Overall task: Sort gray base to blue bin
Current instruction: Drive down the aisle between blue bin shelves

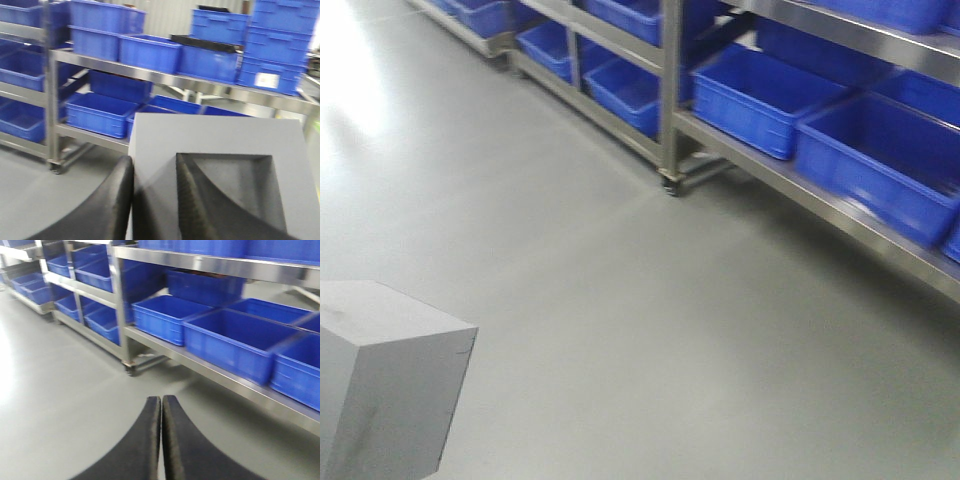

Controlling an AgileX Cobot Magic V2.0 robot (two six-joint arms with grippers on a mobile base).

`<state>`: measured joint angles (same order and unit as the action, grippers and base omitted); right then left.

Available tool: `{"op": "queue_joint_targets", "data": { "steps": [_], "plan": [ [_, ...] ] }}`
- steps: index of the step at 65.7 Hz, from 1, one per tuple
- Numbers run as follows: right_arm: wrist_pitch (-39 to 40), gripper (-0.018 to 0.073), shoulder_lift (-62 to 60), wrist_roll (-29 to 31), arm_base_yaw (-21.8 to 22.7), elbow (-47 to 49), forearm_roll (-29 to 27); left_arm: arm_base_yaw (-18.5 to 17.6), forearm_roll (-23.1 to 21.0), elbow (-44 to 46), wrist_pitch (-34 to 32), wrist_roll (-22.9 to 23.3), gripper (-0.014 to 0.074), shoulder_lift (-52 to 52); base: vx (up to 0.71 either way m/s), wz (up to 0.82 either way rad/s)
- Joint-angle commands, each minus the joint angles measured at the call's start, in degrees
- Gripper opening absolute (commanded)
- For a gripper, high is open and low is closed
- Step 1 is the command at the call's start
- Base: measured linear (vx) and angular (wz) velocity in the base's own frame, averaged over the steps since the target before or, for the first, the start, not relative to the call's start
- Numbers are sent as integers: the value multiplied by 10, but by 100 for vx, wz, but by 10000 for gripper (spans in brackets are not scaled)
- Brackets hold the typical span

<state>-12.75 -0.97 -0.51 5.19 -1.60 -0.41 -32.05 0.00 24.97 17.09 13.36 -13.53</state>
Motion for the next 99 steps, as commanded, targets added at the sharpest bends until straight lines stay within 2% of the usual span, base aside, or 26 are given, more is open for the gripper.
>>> {"op": "queue_joint_targets", "data": {
  "steps": [1, 99],
  "plan": [
    [42, -5, 8, 5, 0, -1, 4, -2, 0, 18, -60, 4, -6, -4, 31, 50],
    [42, -5, 8, 5, 0, -1, 4, -2, 0, 18, -60, 4, -6, -4, 38, 29]
  ]
}}
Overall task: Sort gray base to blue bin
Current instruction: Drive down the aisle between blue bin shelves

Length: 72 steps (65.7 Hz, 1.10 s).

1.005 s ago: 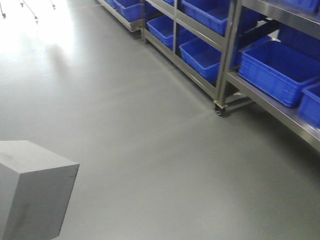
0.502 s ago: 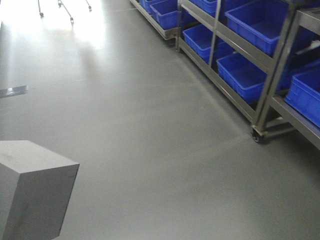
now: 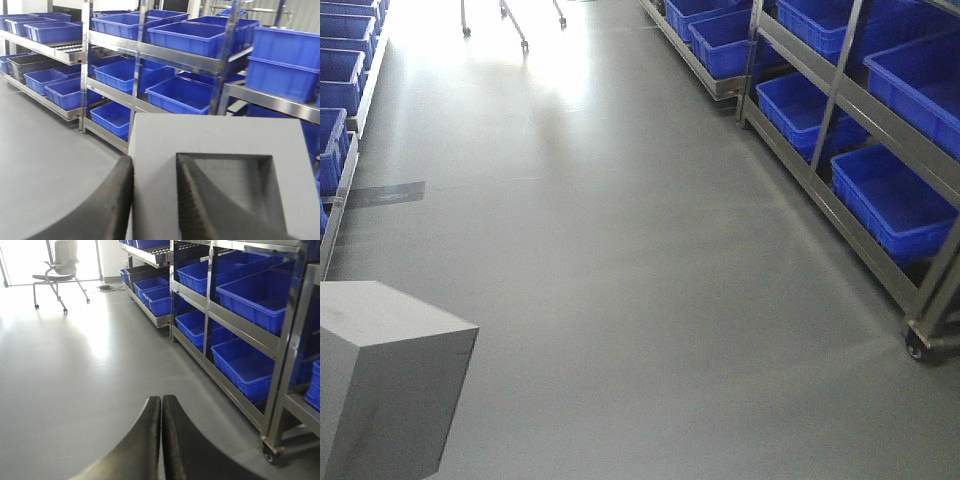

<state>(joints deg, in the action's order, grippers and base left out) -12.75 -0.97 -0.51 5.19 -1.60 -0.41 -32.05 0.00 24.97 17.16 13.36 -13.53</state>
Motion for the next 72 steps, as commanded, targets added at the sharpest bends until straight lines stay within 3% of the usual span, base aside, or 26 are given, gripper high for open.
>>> {"op": "queue_joint_targets", "data": {
  "steps": [1, 72],
  "plan": [
    [42, -5, 8, 5, 0, -1, 4, -2, 0, 18, -60, 4, -6, -4, 43, 11],
    [42, -5, 8, 5, 0, -1, 4, -2, 0, 18, -60, 4, -6, -4, 43, 17]
  ]
}}
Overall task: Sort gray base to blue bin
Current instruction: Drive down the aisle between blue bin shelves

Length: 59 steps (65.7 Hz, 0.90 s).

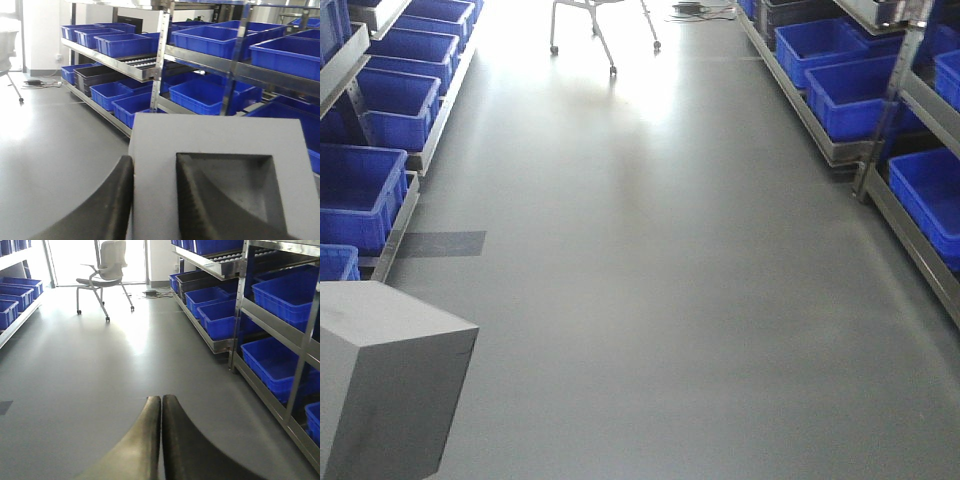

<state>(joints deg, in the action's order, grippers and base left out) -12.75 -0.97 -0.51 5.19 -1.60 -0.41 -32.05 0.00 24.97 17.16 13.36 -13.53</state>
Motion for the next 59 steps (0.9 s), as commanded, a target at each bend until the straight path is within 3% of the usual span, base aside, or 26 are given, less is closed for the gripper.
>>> {"op": "queue_joint_targets", "data": {
  "steps": [1, 59],
  "plan": [
    [42, -5, 8, 5, 0, -1, 4, -2, 0, 18, -60, 4, -6, -4, 43, 20],
    [42, -5, 8, 5, 0, -1, 4, -2, 0, 18, -60, 4, -6, -4, 42, 5]
  ]
}}
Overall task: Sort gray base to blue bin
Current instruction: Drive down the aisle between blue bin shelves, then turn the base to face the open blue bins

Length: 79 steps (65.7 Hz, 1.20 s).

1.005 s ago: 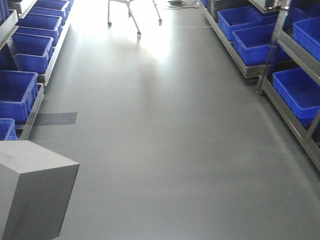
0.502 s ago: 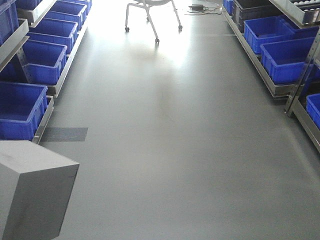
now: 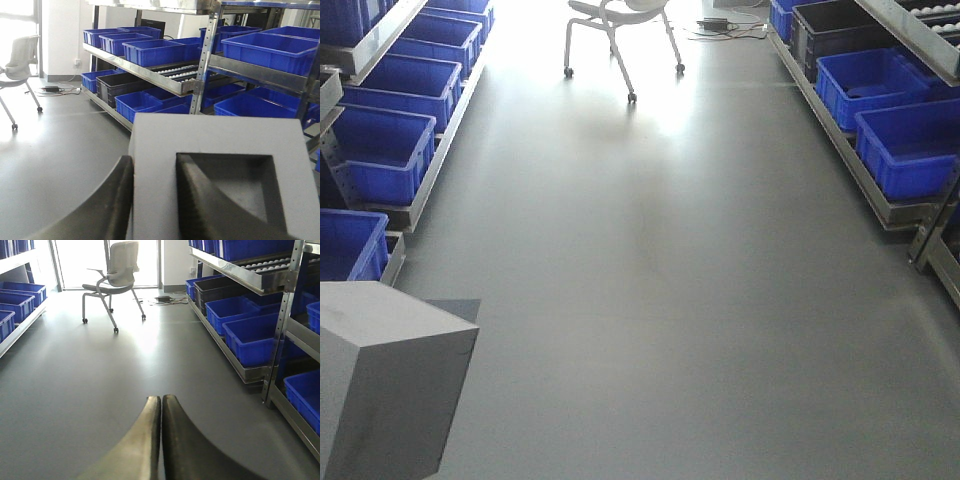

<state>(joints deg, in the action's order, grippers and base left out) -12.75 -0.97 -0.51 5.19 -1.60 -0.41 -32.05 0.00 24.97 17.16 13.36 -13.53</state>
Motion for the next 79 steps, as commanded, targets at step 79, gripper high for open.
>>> {"op": "queue_joint_targets", "data": {
  "steps": [79],
  "plan": [
    [42, -5, 8, 5, 0, -1, 4, -2, 0, 18, -60, 4, -6, -4, 32, 23]
  ]
}}
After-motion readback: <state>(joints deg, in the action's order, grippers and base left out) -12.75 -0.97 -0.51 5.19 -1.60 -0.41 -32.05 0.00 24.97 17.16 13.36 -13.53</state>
